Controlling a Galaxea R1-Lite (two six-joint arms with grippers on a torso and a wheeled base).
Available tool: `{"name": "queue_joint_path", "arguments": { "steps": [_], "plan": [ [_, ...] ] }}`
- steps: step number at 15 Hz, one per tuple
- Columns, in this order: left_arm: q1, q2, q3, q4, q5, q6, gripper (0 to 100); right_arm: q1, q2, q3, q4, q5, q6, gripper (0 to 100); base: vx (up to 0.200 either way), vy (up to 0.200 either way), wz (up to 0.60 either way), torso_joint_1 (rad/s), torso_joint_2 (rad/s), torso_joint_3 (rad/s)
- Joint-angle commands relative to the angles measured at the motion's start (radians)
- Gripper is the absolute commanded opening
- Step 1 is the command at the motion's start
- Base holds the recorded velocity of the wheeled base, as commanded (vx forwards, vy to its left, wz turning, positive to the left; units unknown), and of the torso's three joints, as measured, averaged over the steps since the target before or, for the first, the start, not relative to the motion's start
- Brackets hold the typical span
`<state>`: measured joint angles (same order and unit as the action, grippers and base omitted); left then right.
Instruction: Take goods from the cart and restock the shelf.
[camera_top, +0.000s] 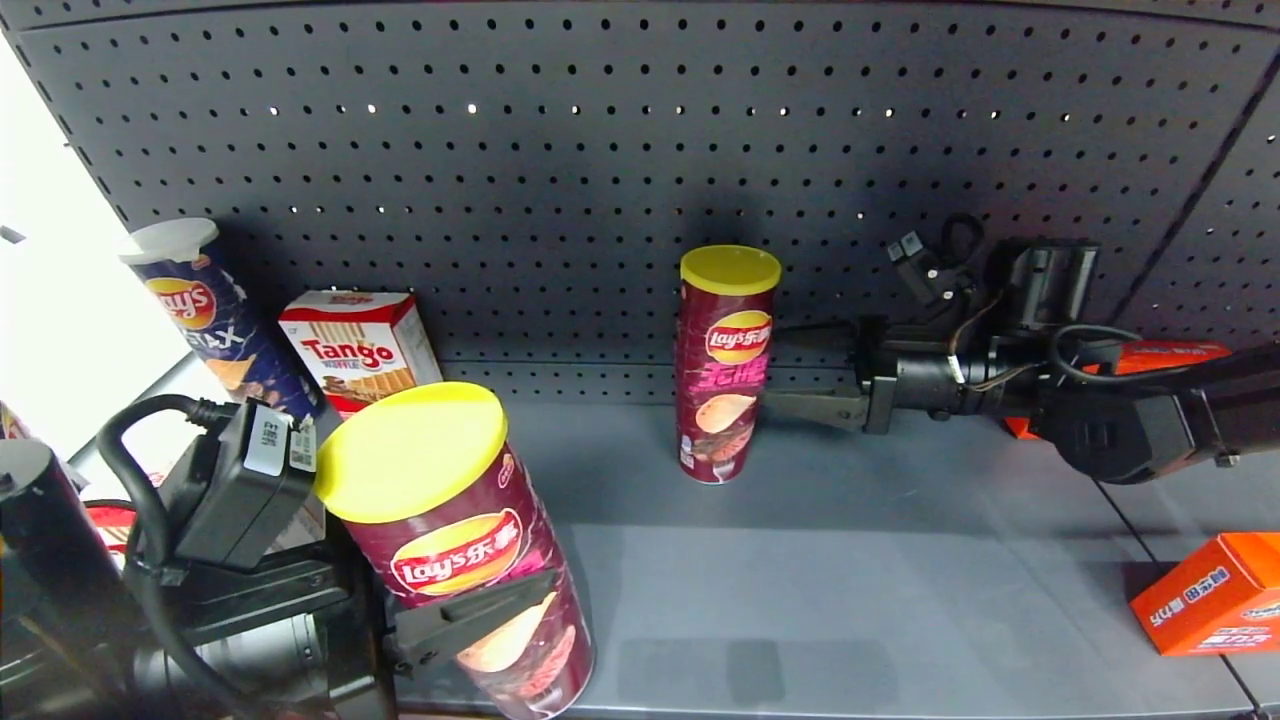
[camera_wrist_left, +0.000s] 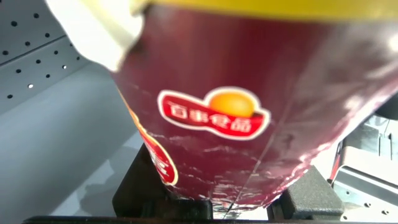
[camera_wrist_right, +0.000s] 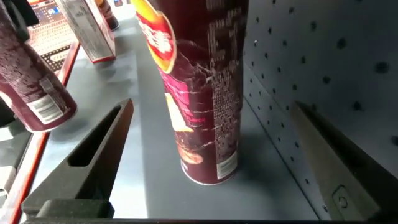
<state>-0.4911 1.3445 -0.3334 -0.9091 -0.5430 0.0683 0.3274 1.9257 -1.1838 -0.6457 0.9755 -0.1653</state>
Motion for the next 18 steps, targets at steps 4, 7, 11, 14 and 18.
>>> {"name": "queue_joint_path", "arguments": {
  "steps": [4,7,11,14,18],
  "plan": [
    [0.020,0.002,-0.004,-0.002,-0.002,0.001,0,0.025,0.071,-0.048,0.000,-0.001,0.000,100,0.000,0.000,0.00,0.000,0.00,0.000],
    [0.020,0.002,-0.001,-0.002,0.000,-0.001,0,0.045,0.105,-0.080,0.000,-0.001,0.000,100,0.000,0.000,0.00,0.000,0.00,0.000],
    [0.022,0.002,-0.003,-0.004,0.000,-0.001,0,0.050,0.148,-0.119,0.000,-0.001,0.000,100,0.000,0.000,0.00,0.000,0.00,0.000],
    [0.026,0.002,-0.001,-0.002,0.000,-0.001,0,0.059,0.164,-0.119,0.000,-0.003,-0.003,100,0.000,0.000,0.00,0.000,0.00,0.000],
    [0.031,0.002,-0.001,-0.002,0.001,-0.001,0,0.068,0.191,-0.119,-0.002,-0.006,-0.022,100,0.000,0.000,0.00,0.000,0.00,0.000]
  ]
}}
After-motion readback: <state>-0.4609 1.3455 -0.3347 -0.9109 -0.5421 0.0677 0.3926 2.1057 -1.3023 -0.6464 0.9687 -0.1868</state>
